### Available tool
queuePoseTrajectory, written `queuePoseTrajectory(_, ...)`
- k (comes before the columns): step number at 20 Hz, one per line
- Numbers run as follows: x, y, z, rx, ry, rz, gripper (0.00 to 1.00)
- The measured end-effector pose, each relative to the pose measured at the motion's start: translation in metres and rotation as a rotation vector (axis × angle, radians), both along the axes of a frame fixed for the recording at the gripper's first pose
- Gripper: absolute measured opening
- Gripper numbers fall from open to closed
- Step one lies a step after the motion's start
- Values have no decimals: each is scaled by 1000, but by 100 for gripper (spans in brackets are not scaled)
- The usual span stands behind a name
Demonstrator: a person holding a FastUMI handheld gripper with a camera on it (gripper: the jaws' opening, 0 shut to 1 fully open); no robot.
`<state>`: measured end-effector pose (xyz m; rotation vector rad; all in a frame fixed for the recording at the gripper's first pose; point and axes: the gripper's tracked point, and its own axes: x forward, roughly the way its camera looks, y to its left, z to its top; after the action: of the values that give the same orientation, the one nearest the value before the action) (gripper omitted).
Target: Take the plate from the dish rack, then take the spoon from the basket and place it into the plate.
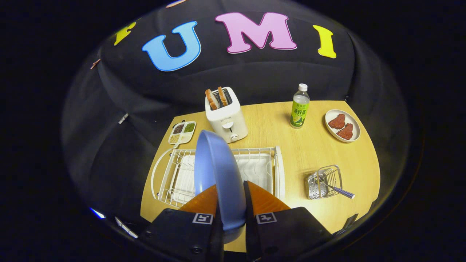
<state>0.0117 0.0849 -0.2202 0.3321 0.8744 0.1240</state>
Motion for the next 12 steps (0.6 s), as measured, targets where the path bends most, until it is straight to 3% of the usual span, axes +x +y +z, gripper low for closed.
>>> queuePoseTrajectory(4,-56,-33,-2,80,29,-6,28)
queuePoseTrajectory(8,-124,-69,-35,108,135,-27,28)
queuePoseTrajectory(12,-181,-85,-80,242,251,-94,27)
